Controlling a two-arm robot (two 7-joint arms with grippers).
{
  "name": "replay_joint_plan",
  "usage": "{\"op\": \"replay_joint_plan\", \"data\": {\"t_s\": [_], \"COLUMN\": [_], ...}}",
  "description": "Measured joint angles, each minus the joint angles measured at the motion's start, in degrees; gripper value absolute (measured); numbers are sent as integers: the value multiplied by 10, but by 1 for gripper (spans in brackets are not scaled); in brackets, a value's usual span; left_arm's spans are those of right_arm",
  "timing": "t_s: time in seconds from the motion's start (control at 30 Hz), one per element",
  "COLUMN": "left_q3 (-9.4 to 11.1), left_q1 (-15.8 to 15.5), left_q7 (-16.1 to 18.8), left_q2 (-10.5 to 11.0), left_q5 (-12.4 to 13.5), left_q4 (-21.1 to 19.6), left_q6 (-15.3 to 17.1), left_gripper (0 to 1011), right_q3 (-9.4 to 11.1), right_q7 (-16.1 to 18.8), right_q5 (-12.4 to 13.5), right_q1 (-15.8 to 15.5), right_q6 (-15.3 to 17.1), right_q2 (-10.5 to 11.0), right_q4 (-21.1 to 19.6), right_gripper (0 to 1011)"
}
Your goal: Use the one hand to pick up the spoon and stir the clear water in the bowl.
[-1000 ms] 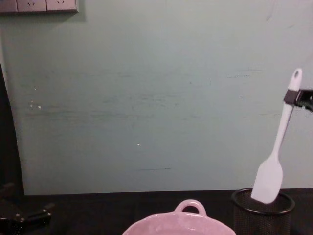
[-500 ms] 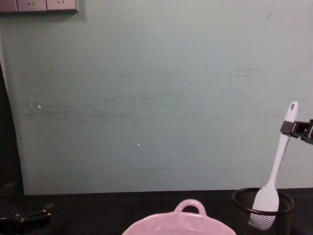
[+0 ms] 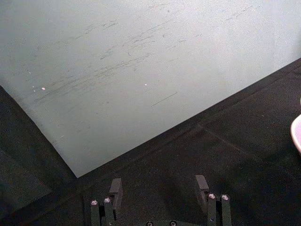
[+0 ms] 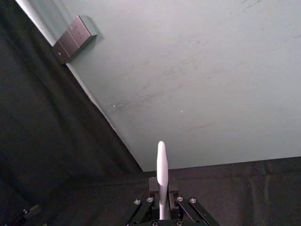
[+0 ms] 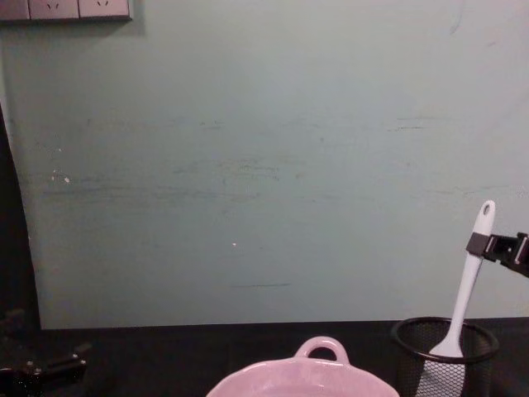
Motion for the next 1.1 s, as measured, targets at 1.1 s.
{"op": "replay_joint_plan", "data": {"t_s": [1.1], "left_q3": [0], "left_q1": [0], "left_q7": [0], "left_q2": [0], "left_q5": [0], "left_q4": [0], "left_q6": [0], "left_gripper": [1011], "right_q3": [-34], "right_q7": [-5], "right_q5": [17], "right_q1": [6], "right_q6": [-14], "right_q2": [14], "right_q4": [26], "right_gripper": [114]}}
